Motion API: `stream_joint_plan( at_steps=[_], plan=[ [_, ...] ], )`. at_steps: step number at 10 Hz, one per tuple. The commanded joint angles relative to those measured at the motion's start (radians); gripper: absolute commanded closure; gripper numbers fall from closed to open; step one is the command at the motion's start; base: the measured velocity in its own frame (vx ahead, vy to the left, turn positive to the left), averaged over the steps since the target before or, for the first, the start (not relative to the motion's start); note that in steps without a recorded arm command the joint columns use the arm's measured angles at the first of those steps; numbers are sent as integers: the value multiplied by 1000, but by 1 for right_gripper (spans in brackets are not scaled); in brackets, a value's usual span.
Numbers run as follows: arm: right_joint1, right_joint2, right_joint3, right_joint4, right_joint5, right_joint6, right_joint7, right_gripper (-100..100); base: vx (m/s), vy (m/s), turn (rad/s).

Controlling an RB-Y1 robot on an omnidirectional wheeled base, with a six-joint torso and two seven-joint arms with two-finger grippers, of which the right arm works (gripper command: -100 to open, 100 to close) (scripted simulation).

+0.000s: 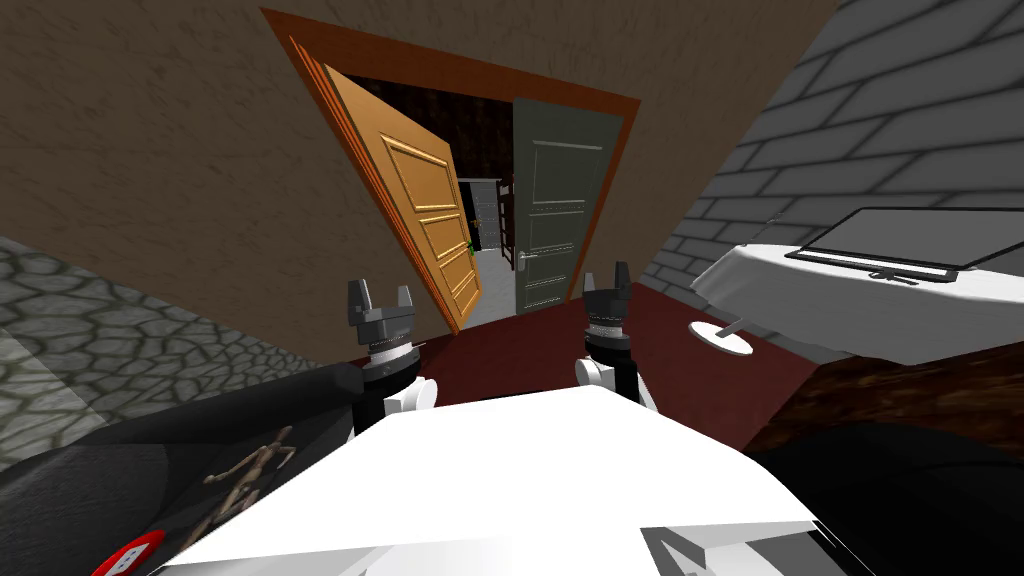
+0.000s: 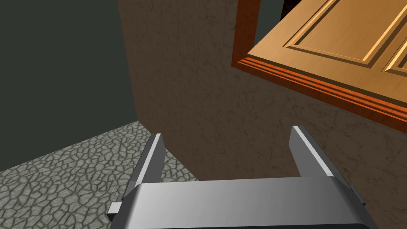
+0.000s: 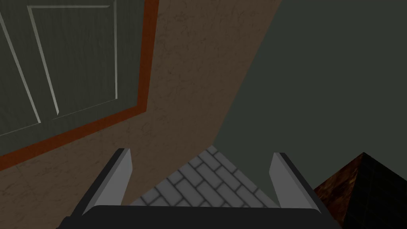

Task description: Push the door open

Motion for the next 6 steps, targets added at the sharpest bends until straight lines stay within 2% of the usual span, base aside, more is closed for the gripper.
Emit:
stream_joint_plan(
  at_steps=[1,6],
  plan=[
    [-22,-9,-1,37,-8,3,9,-100,88,-23,27],
    [-86,-30,-3,145,-30,14,35,-100,118,-51,32]
  ],
)
